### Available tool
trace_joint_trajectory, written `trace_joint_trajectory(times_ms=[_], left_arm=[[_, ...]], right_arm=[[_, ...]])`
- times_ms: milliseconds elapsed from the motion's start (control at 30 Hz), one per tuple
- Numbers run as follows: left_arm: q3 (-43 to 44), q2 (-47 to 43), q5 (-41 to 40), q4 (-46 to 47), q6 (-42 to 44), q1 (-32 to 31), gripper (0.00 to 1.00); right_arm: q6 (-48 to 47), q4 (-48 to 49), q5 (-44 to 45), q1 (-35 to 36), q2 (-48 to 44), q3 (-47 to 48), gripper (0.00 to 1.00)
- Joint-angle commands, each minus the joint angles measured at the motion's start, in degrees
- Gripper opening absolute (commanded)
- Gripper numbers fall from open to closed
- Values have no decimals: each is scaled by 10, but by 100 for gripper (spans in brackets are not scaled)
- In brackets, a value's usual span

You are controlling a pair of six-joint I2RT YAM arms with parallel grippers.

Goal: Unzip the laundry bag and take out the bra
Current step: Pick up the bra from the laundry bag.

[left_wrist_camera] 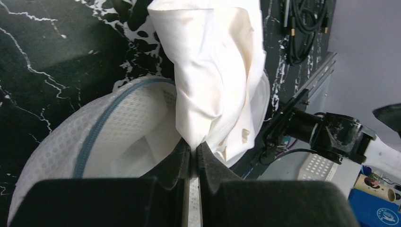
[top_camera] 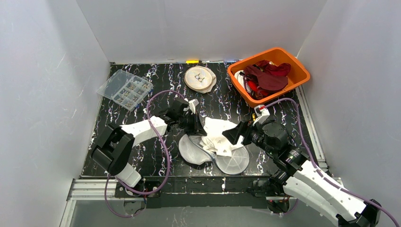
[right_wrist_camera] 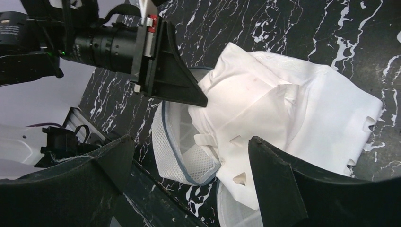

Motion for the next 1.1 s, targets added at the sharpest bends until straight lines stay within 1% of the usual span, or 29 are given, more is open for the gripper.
trace_joint_trajectory(times_ms=[0,233,300,400,500,567,667,767,867,933,1000,1067], left_arm=[[10,-69,40,-6,-7,3,0],[53,-154,69,-13,-5,4,0],[79,-173,65,-43,13,3,0],[133,-195,36,-111,74,3,0],[201,-208,2,-179,167,3,0],[237,-218,-37,-221,237,-1,0],[259,-242,-113,-254,365,-14,0],[250,-270,-211,-254,507,-55,0],[229,-278,-335,-251,666,-130,0],[205,-280,-404,-232,755,-163,0],[179,-288,-438,-204,826,-182,0],[138,-300,-468,-156,914,-194,0]], right_arm=[[-11,-19,21,-1,-14,58,98],[-40,-84,40,-1,-11,150,99],[-39,-112,58,-1,-1,184,99],[-28,-141,73,-1,16,233,99],[5,-153,78,-1,36,274,99],[28,-163,96,-1,51,293,99],[55,-177,117,-1,74,320,99],[73,-190,126,-1,98,344,99],[92,-182,113,-1,116,356,99],[102,-169,101,-1,126,362,99],[112,-158,84,-1,137,366,99],[123,-153,65,-1,152,371,99]])
